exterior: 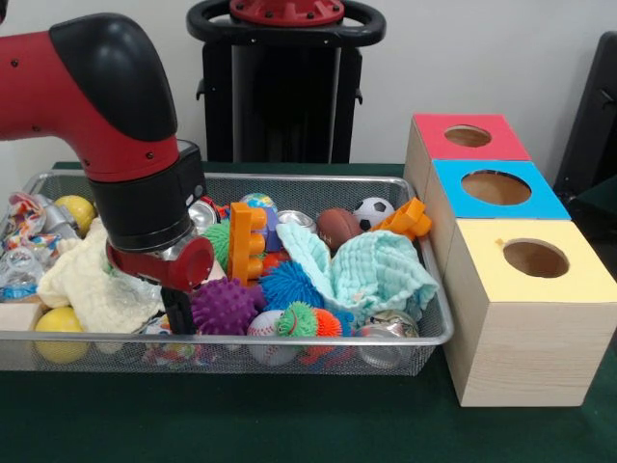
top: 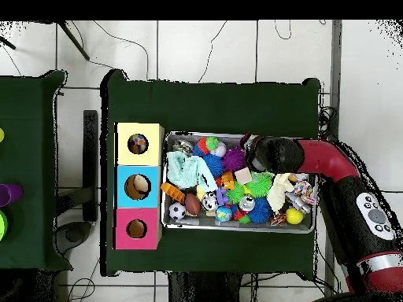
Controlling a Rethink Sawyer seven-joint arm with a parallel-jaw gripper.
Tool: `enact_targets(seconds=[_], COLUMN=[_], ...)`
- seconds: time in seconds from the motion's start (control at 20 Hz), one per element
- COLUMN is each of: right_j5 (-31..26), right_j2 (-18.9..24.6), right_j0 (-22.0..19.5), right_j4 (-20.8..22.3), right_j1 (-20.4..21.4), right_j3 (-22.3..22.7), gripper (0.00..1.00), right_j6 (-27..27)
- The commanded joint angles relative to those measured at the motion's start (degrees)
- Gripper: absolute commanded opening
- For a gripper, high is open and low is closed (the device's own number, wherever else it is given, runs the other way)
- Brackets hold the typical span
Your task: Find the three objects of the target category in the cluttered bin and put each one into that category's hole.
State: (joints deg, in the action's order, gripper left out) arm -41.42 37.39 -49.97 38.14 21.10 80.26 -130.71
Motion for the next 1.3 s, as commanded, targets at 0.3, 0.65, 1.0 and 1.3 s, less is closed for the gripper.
enact_targets(seconds=[0.3, 0.65, 1.0, 1.3], right_j5=[1.7, 1.0, -0.7, -0.7], right_j2=[0.1, -0.1, -0.3, -0.3], right_j0=[-0.2, 0.1, 0.6, 0.6], right_j4=[2.4, 2.3, 2.1, 2.5], right_j1=[-0.4, 0.0, 0.8, 0.7], right_j3=[3.9, 4.0, 3.9, 3.7], gripper=[0.00, 0.00, 0.00, 1.00], right_j6=[12.6, 12.3, 12.7, 13.5])
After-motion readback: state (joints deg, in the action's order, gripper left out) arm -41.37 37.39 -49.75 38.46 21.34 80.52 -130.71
